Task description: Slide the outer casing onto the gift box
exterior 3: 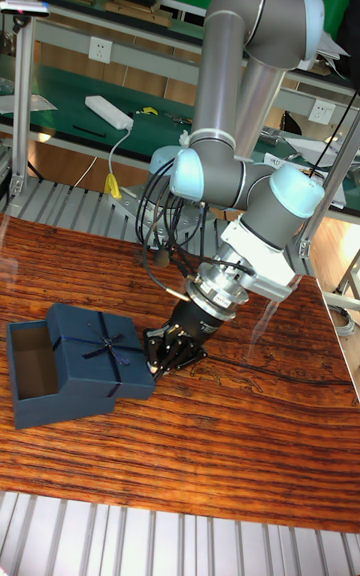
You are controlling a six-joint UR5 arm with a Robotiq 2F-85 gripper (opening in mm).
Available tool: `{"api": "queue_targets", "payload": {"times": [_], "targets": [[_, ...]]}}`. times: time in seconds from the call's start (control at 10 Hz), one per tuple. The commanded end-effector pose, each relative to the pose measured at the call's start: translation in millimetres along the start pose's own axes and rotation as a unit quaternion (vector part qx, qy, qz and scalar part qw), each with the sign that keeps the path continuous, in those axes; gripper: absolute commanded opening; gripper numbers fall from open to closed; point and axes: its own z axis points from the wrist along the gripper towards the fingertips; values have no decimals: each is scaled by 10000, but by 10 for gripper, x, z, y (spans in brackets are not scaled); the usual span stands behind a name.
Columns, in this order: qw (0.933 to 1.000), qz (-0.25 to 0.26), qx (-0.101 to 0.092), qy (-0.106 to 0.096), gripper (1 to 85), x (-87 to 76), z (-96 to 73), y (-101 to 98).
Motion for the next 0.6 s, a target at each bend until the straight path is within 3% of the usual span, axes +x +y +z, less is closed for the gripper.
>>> {"api": "queue_targets", "payload": {"times": [0.0, 0.2, 0.5], "targets": [[9997, -71, 237, -47, 10, -23, 8, -142], [9981, -208, 552, -160, 10, -93, 8, -235], [9953, -391, 880, -118, 10, -102, -37, -364]]}}
